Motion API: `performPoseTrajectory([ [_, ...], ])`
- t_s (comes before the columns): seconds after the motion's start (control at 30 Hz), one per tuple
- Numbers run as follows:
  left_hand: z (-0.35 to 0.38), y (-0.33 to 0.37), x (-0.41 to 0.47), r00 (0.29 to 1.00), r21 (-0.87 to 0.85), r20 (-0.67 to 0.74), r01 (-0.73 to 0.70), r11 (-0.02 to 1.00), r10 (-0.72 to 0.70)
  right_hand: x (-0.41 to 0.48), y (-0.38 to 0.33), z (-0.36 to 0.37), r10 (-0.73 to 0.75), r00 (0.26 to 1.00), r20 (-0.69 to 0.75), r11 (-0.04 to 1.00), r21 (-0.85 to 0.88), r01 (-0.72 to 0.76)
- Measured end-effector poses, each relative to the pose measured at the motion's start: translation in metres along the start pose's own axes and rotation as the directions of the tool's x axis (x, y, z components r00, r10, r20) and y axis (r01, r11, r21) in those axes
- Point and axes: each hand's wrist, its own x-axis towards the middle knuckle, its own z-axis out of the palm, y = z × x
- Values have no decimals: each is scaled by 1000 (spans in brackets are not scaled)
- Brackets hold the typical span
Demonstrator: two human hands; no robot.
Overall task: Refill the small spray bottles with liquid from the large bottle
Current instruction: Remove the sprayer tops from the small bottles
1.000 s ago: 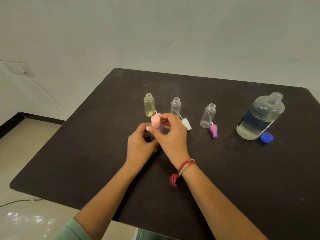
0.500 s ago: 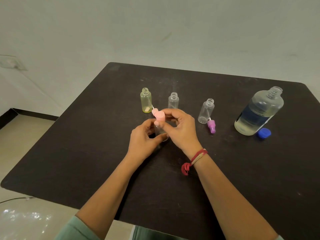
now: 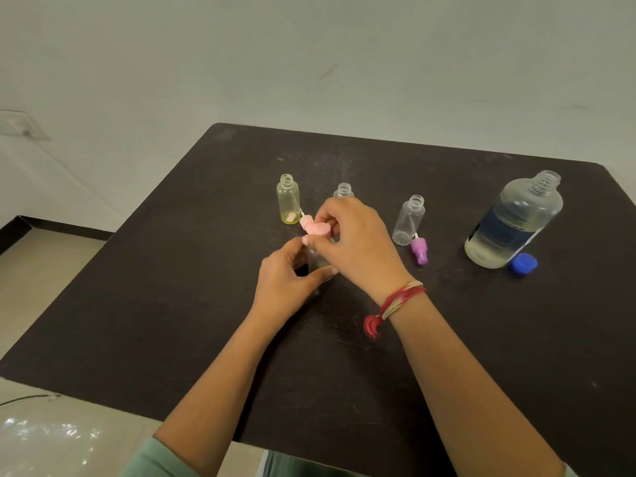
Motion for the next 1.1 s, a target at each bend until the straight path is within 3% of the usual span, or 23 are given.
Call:
performPoseTrajectory([
  [0.13, 0, 1, 0, 1000, -7, 9, 10, 1000, -10, 9, -7, -17, -19, 974, 226, 999, -33, 27],
  [0.23, -1, 0, 0, 1000, 0, 2, 14, 1000, -14, 9, -15, -23, -31, 899, 437, 998, -29, 48],
  [0.3, -1, -1, 0, 1000, 13, -7, 5, 1000, -5, 8, -18, -21, 27, 912, 409, 991, -129, 28],
  [0.4, 0, 0, 0, 999, 24, -2, 35, 999, -35, 9, -27, -21, 134, 969, 208, 942, -331, -60],
  [0.5, 0, 1, 0, 1000, 15, 13, 27, 1000, -27, 11, -30, -20, 101, 966, 238, 923, -384, -2],
  [0.6, -1, 2, 0, 1000, 13, 7, 28, 1000, -29, 15, -28, -25, 39, 919, 392, 941, -324, 98],
  [0.7, -2, 3, 0, 1000, 14, 1, 29, 999, -29, 15, -24, -33, 8, 832, 555, 986, -145, 88],
  [0.77, -1, 3, -1, 1000, 18, -4, 15, 1000, -15, 13, -22, -31, 9, 875, 484, 992, -117, 54],
  [0.87, -2, 5, -1, 1000, 24, -3, 20, 1000, -20, 14, -22, -24, 68, 945, 320, 972, -235, 10],
  [0.93, -1, 4, -1, 1000, 18, 2, 12, 1000, -12, 16, -20, -22, 36, 946, 323, 972, -232, 42],
  [1.1, -1, 1, 0, 1000, -13, 5, 25, 1000, -25, 17, -16, -38, -30, 886, 464, 999, -12, 40],
])
